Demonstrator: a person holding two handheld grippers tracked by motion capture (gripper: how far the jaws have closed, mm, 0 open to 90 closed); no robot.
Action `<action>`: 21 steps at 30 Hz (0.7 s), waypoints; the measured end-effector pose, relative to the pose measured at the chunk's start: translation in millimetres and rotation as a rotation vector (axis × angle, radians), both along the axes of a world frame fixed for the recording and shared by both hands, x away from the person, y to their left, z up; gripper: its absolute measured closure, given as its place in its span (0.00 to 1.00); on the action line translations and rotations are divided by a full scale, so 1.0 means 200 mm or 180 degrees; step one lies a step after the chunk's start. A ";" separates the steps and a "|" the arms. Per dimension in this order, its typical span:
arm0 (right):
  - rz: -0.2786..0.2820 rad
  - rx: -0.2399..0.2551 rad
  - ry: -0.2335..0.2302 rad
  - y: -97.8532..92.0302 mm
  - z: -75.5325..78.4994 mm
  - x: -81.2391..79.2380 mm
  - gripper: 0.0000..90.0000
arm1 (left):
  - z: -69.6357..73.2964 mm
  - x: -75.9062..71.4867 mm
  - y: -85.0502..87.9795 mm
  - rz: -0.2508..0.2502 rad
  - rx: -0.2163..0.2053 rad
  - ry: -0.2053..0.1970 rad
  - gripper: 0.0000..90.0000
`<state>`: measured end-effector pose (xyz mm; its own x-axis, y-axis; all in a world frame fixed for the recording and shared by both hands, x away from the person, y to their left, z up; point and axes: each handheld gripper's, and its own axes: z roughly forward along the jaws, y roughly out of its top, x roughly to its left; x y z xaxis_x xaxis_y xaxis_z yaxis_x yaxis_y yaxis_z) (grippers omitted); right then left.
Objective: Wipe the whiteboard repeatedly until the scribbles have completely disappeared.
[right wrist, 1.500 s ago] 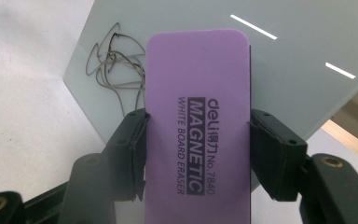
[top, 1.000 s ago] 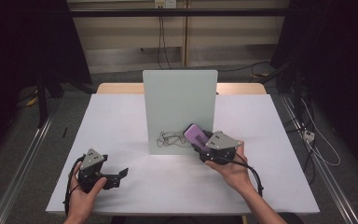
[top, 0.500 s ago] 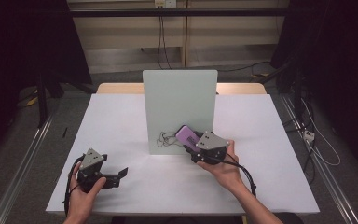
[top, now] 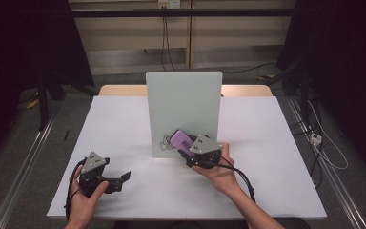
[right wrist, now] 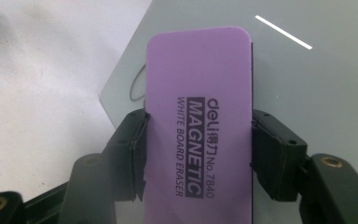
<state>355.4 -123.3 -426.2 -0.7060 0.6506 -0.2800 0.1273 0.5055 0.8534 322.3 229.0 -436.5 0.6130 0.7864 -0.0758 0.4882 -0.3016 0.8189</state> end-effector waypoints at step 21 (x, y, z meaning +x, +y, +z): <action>-0.0023 0.0018 -0.0011 -0.03 0.02 0.00 0.46 | 0.00 0.00 0.01 -0.0012 -0.0019 -0.0008 0.06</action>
<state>355.3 -130.2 -422.7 -0.7003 0.6572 -0.2788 0.1279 0.4997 0.8567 321.8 230.5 -435.9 0.6163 0.7835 -0.0790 0.4850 -0.2986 0.8220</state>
